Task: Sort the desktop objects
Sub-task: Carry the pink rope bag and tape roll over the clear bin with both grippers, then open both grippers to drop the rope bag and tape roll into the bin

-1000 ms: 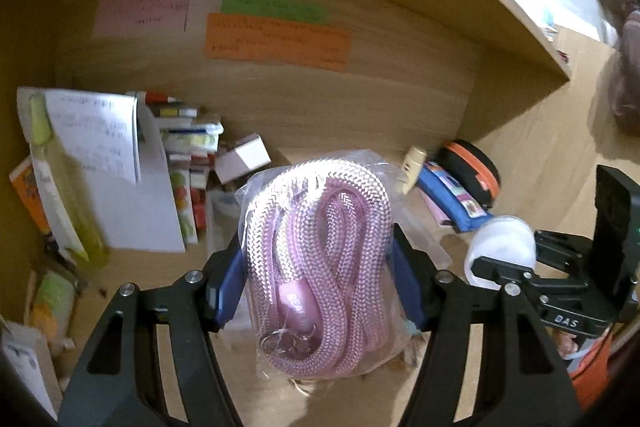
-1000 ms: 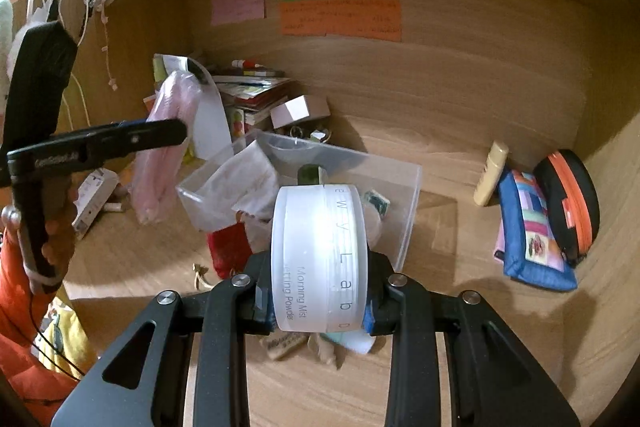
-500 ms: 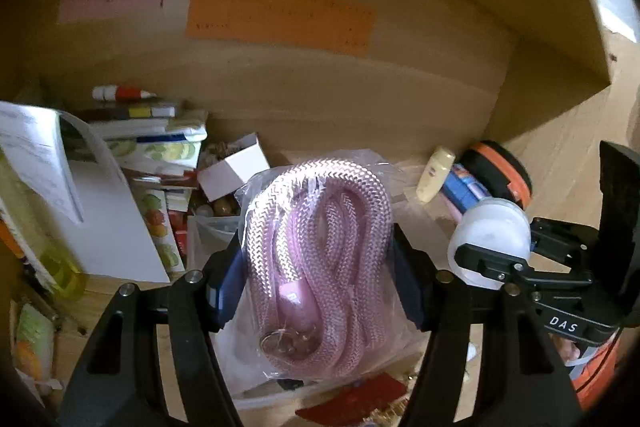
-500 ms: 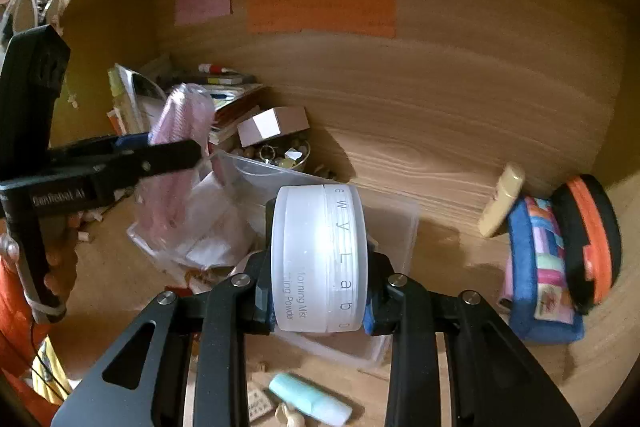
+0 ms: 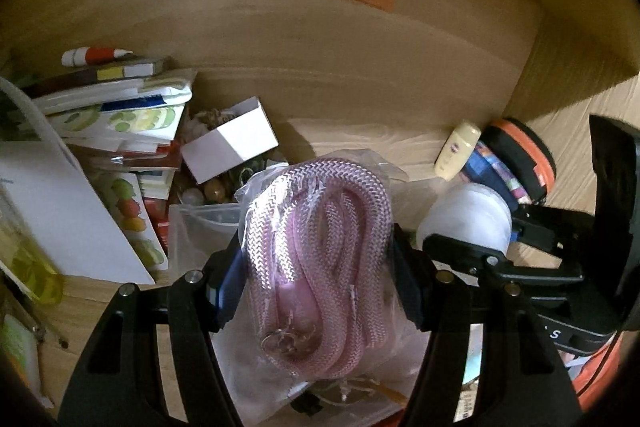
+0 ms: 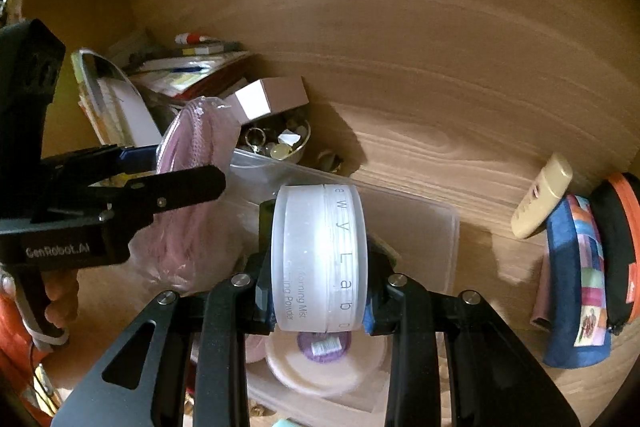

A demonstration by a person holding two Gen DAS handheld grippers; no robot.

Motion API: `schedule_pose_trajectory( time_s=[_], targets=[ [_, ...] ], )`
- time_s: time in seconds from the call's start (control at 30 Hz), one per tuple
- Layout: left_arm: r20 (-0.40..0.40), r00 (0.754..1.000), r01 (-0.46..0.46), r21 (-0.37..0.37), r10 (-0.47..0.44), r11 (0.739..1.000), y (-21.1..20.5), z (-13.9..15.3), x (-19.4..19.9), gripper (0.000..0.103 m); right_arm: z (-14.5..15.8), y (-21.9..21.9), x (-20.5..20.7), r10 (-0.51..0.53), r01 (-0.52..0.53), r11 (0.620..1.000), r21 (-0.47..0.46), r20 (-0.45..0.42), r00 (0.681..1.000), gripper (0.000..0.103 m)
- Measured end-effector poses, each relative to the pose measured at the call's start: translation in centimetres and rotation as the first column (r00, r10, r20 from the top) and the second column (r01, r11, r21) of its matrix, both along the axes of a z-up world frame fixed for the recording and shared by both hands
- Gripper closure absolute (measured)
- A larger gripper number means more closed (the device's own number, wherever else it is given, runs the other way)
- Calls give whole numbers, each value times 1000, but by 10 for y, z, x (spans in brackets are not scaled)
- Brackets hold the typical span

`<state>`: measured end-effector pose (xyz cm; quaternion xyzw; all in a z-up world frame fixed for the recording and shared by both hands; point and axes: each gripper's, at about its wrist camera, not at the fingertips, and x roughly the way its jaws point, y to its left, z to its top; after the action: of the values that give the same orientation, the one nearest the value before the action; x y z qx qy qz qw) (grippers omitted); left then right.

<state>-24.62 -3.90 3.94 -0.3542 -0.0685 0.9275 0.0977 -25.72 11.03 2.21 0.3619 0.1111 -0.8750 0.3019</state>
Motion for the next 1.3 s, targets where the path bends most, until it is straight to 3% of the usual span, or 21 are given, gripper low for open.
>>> schedule_pose_trajectory(
  time_s=[0.37, 0.57, 0.7, 0.97, 1.03, 1.1, 1.3],
  targets=[
    [37, 999, 39, -37, -37, 999, -1, -21, -10, 38, -14, -11, -19, -22, 22, 999, 27, 9, 1000, 76],
    [43, 999, 31, -40, -29, 999, 3, -24, -14, 38, -28, -15, -27, -25, 22, 998, 58, 58, 998, 76],
    [45, 999, 16, -39, -14, 999, 0, -25, -13, 38, -28, -16, -24, -28, 24, 996, 88, 44, 999, 76],
    [8, 1000, -3, -80, 4, 997, 3, -23, -7, 27, -28, -18, -18, -36, 33, 993, 112, 24, 999, 74],
    [20, 1000, -11, -92, 13, 996, 1, -23, -6, 26, -26, -18, -17, -35, 33, 993, 110, 22, 999, 70],
    [15, 1000, -16, -84, 18, 996, -2, -20, -3, 25, -22, -16, -15, -37, 36, 994, 103, 10, 999, 57],
    [-72, 995, -76, -95, 69, 993, -8, -4, 12, 6, -4, -8, 0, -68, 76, 992, 101, -86, 994, 28]
  ],
)
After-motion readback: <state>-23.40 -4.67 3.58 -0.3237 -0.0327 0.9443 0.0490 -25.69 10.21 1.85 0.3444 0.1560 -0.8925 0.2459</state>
